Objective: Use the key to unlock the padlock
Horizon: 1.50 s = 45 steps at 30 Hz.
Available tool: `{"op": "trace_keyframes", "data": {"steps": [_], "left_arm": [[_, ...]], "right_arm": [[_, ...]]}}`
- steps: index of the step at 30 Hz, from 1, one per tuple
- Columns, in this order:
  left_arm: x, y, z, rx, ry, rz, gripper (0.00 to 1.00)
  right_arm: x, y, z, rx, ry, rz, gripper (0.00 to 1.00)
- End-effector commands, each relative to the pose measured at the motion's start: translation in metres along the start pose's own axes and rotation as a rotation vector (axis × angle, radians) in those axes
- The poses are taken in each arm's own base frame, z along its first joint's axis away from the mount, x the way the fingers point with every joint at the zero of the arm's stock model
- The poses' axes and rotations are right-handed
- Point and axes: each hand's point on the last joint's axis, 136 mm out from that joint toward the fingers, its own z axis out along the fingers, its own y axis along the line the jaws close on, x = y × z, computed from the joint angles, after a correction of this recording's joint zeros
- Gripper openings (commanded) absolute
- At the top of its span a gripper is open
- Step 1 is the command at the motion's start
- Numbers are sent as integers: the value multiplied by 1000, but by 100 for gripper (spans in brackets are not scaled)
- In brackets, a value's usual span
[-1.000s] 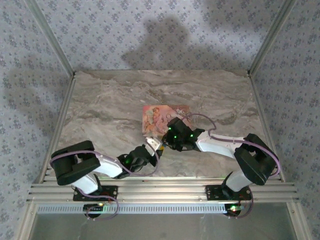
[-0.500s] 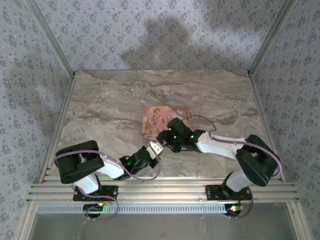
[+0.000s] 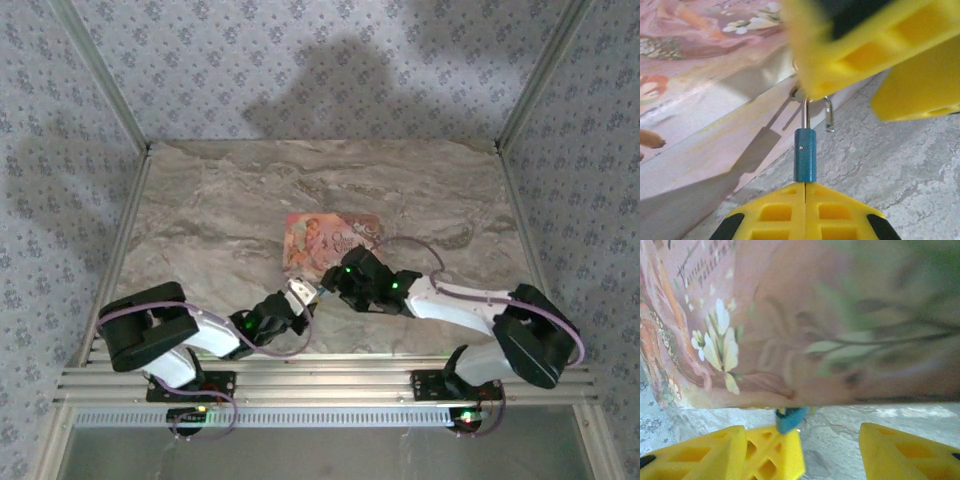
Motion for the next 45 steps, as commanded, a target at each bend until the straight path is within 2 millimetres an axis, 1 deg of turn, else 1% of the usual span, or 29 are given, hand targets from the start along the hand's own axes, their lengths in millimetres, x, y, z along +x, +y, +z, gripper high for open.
{"op": "trace_keyframes", "data": {"steps": [1,3,5,9,13,15,17,20,25,28,31,34,36,39,45], "left_arm": [[-4,-5,-6,84,-12,-95,0],[-6,-7,-7,126,-6,-116,0],[-9,-7,-7,154,-7,-140,0],[-13,-7,-9,158,-6,-147,0],[-20,-12,-9,219,16,-200,0],[-18,-10,-9,206,41,-213,0],[-13,0,-10,145,62,-231,0],[-8,8,-15,102,67,-229,0],[-16,3,-21,135,63,-250,0],[-10,6,-19,106,111,-271,0],[6,12,-17,63,178,-275,0],[17,13,-16,52,207,-296,0],[17,12,-17,61,200,-314,0],[11,9,-16,76,184,-339,0],[1,-2,-12,136,175,-399,0]], "right_arm": [[-16,-6,-16,8,-108,20,61],[-18,-4,-19,-9,-124,19,61],[-17,0,-19,-31,-125,12,60],[-10,4,-12,-38,-110,-4,60],[-4,6,-5,-53,-101,-15,59],[-3,5,-6,-57,-104,-17,58],[-4,5,-7,-56,-112,-18,58],[-4,4,-9,-41,-111,-17,57],[1,7,-2,-47,-90,-25,50],[5,7,5,-70,-87,-17,49],[10,10,13,-80,-69,-15,51],[16,11,20,-82,-47,-16,55],[18,10,23,-79,-41,-11,57],[21,9,28,-79,-34,-11,57],[27,8,37,-85,-17,-8,58]]}}
